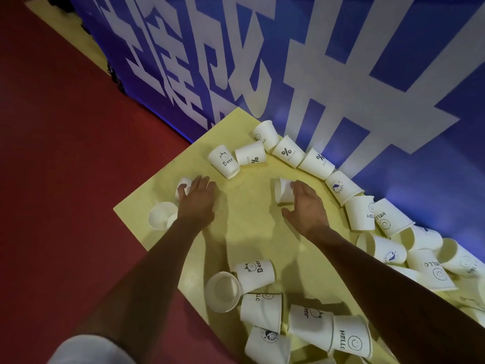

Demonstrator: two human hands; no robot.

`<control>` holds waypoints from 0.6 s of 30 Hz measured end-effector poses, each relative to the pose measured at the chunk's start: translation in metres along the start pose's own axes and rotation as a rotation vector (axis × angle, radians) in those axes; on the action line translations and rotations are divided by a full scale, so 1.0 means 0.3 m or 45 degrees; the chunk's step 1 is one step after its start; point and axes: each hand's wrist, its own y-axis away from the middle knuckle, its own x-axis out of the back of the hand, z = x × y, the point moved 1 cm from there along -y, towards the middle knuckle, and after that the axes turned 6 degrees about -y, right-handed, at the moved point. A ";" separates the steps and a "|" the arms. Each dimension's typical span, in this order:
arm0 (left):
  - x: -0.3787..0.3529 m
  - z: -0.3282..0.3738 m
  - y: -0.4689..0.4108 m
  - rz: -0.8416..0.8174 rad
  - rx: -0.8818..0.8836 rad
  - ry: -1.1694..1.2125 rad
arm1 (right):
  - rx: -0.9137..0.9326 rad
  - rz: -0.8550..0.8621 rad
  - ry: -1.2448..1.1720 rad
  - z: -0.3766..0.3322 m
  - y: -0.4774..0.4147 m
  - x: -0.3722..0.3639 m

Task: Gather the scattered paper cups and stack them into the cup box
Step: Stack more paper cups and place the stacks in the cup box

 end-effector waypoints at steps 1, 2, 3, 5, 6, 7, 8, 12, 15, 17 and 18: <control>-0.004 -0.004 -0.004 0.008 -0.005 -0.040 | -0.003 -0.005 0.012 0.000 -0.008 -0.006; -0.008 -0.007 -0.010 0.021 -0.015 -0.067 | -0.006 -0.001 0.024 -0.001 -0.016 -0.011; -0.011 -0.008 -0.016 0.032 -0.027 -0.085 | -0.012 0.010 0.037 -0.002 -0.025 -0.014; -0.015 -0.015 -0.026 0.053 -0.054 -0.120 | -0.025 0.029 0.062 -0.004 -0.041 -0.018; -0.017 -0.018 -0.031 0.064 -0.067 -0.144 | -0.027 0.029 0.083 -0.005 -0.048 -0.019; -0.020 -0.021 -0.035 0.077 -0.081 -0.168 | -0.024 0.023 0.105 -0.004 -0.054 -0.019; -0.023 -0.023 -0.039 0.088 -0.094 -0.188 | -0.016 0.022 0.123 -0.004 -0.056 -0.018; -0.040 -0.034 -0.046 0.099 -0.127 -0.263 | -0.001 0.055 0.183 0.001 -0.037 -0.019; -0.052 -0.041 -0.048 0.104 -0.143 -0.281 | 0.023 0.067 0.222 0.017 -0.022 -0.031; -0.043 -0.034 -0.047 0.118 -0.157 -0.288 | 0.062 0.086 0.238 0.034 -0.013 -0.038; -0.034 -0.025 -0.045 0.119 -0.164 -0.277 | 0.074 0.090 0.229 0.043 -0.008 -0.040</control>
